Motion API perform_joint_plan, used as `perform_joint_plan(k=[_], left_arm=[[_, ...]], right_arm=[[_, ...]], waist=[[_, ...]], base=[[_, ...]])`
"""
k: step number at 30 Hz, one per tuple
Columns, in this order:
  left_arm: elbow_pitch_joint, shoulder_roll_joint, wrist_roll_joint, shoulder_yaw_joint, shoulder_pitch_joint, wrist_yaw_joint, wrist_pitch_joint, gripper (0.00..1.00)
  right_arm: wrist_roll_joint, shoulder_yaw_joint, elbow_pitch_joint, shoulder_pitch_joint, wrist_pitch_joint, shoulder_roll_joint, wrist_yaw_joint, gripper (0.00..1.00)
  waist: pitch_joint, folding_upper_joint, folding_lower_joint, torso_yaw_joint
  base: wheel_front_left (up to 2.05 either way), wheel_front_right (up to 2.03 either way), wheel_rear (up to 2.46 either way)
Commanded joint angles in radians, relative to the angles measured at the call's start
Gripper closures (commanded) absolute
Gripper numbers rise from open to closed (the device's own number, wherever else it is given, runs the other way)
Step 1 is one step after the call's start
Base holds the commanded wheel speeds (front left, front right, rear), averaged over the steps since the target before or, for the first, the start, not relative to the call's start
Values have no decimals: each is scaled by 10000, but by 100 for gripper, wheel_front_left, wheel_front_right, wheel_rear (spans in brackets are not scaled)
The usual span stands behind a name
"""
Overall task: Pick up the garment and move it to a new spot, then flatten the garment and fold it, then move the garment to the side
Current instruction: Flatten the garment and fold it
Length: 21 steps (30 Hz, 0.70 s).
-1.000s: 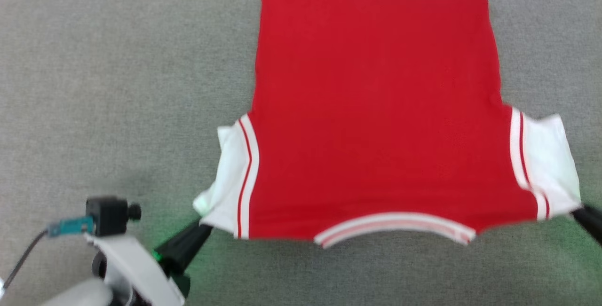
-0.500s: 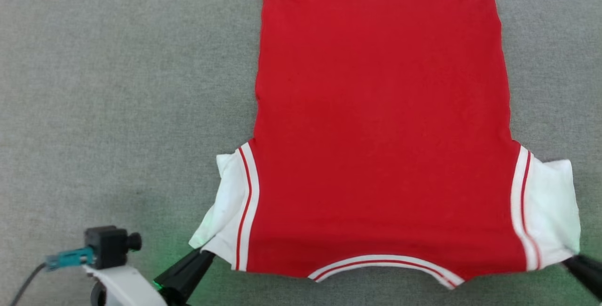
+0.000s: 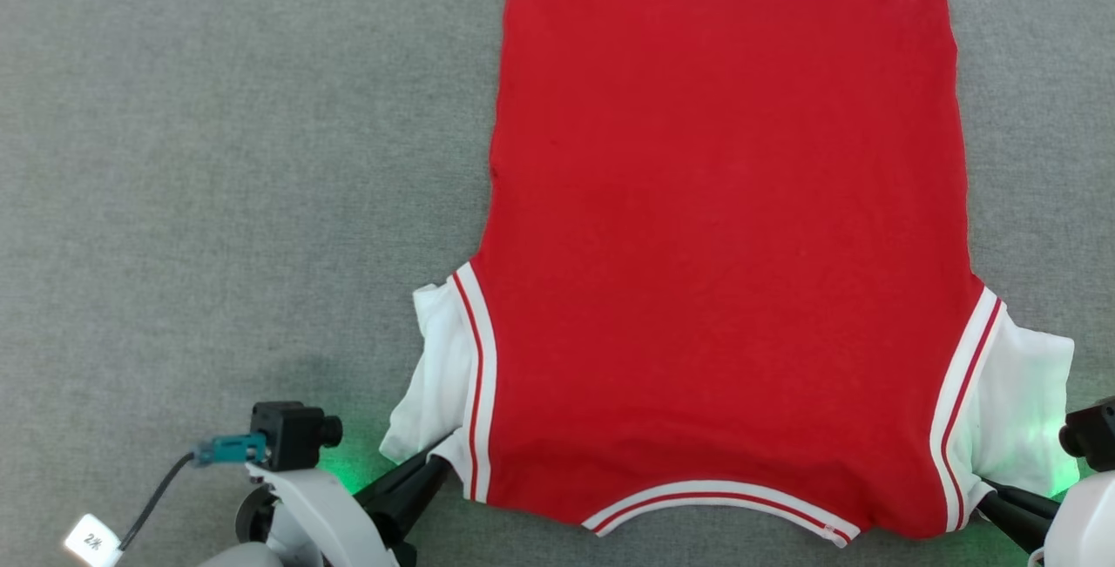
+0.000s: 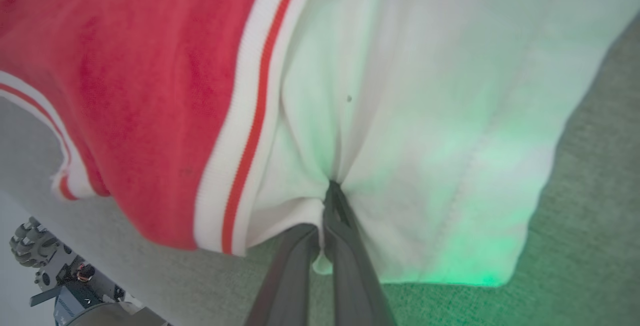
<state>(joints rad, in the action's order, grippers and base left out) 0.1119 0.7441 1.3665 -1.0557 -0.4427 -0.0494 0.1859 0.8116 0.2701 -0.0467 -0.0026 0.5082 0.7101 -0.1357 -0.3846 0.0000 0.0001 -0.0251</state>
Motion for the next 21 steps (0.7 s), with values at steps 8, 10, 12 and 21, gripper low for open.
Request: perform_joint_plan(k=[8, 10, 12, 21], left_arm=[[1102, -735, -52, -204, -49, -247, 14, 100], [1026, -692, -93, -201, -10, -273, 65, 100], [867, -636, -139, -200, 41, -275, 95, 100], [-134, -557, -498, -244, -142, -77, 86, 100]], right_arm=[[23, 1006, -42, -627, -1008, -70, 53, 0], [415, 768, -568, -494, -1509, 206, 53, 0], [456, 405, -1133, -142, -1783, 921, 56, 0], [1592, -2543, -2651, 119, -1304, 2174, 52, 0]], waist=[[109, 0, -1, -152], [134, 0, -1, -221], [154, 0, -1, -278], [-124, 0, -1, -225]], base=[[0, 0, 0], [0, 0, 0], [0, 0, 0], [0, 0, 0]])
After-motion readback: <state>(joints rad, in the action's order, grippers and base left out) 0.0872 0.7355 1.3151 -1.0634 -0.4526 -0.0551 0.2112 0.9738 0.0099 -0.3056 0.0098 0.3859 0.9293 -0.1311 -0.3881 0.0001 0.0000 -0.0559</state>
